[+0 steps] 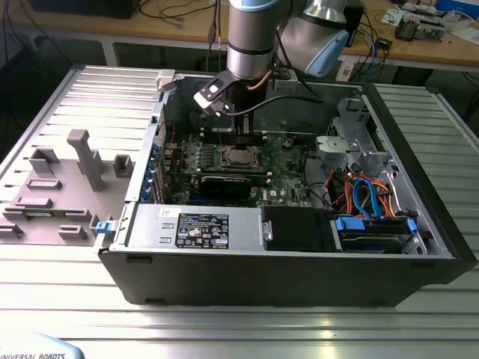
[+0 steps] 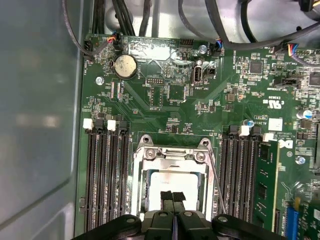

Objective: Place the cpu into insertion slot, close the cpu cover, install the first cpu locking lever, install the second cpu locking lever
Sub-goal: 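Install the first cpu locking lever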

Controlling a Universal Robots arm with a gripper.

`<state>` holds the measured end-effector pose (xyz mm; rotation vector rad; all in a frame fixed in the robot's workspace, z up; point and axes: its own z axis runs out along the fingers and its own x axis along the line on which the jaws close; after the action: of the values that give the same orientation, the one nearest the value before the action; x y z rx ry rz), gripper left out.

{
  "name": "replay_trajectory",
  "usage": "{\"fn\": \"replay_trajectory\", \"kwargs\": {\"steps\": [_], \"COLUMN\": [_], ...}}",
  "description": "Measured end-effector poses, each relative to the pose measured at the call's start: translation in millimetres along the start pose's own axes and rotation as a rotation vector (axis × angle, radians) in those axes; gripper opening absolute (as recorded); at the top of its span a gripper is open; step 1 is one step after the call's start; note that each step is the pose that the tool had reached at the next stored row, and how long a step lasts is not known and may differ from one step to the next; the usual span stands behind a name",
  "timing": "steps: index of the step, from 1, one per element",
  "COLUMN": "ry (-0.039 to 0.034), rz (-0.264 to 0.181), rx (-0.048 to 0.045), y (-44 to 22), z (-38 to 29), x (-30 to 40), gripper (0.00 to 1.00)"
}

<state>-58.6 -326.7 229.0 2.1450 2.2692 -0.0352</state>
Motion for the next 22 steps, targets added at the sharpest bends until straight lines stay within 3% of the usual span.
{"fn": "replay_trajectory", "kwargs": {"steps": [10, 22], "ry": [-0.0003, -0.0042], "rz": [0.0, 0.0], "rx": [-0.0008, -0.0005], "y": [-0.1, -0.1], "z": [-21.2, -21.3], "x": [-0.6, -0.6], "gripper": [0.11, 0.11]}}
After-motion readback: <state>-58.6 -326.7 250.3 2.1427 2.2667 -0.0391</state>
